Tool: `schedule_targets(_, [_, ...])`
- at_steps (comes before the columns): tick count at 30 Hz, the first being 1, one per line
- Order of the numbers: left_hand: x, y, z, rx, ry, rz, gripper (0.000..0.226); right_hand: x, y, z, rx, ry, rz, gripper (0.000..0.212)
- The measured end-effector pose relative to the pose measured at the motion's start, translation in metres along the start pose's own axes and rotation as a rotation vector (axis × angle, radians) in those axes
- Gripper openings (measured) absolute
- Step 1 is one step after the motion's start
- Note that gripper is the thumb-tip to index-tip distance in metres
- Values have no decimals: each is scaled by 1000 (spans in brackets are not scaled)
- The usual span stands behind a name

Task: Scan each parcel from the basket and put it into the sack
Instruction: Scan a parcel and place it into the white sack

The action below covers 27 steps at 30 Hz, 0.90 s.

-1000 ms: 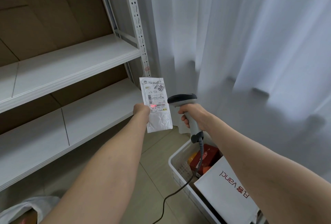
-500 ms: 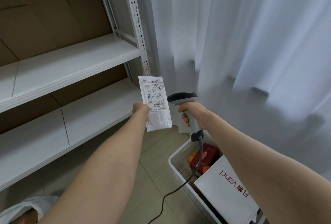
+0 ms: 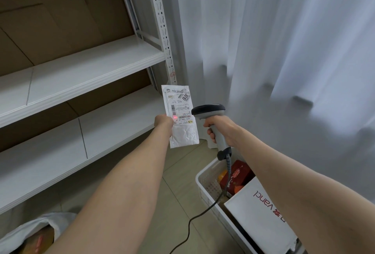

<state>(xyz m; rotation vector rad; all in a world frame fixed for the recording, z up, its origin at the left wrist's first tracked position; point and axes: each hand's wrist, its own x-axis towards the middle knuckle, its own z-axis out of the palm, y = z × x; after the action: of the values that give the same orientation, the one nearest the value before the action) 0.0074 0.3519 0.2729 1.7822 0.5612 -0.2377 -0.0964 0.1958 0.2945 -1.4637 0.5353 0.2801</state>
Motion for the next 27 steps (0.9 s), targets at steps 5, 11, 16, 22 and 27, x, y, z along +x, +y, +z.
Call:
schedule_targets(5, [5, -14, -14, 30, -29, -5, 29, 7, 15, 10, 182, 0, 30, 7])
schedule_targets(11, [-1, -39, -64, 40, -53, -25, 29, 21, 36, 49, 266, 73, 53, 4])
schedule_targets(16, [1, -60, -120, -4, -48, -55, 31, 20, 46, 114, 335, 15, 120, 9])
schedule_targets(22, [21, -103, -223, -95, 14, -106, 31, 9, 66, 225, 328, -48, 145, 12])
schedule_targets(27, [39, -148, -340, -127, 88, -56, 33, -4, 92, 345, 284, -104, 153, 10])
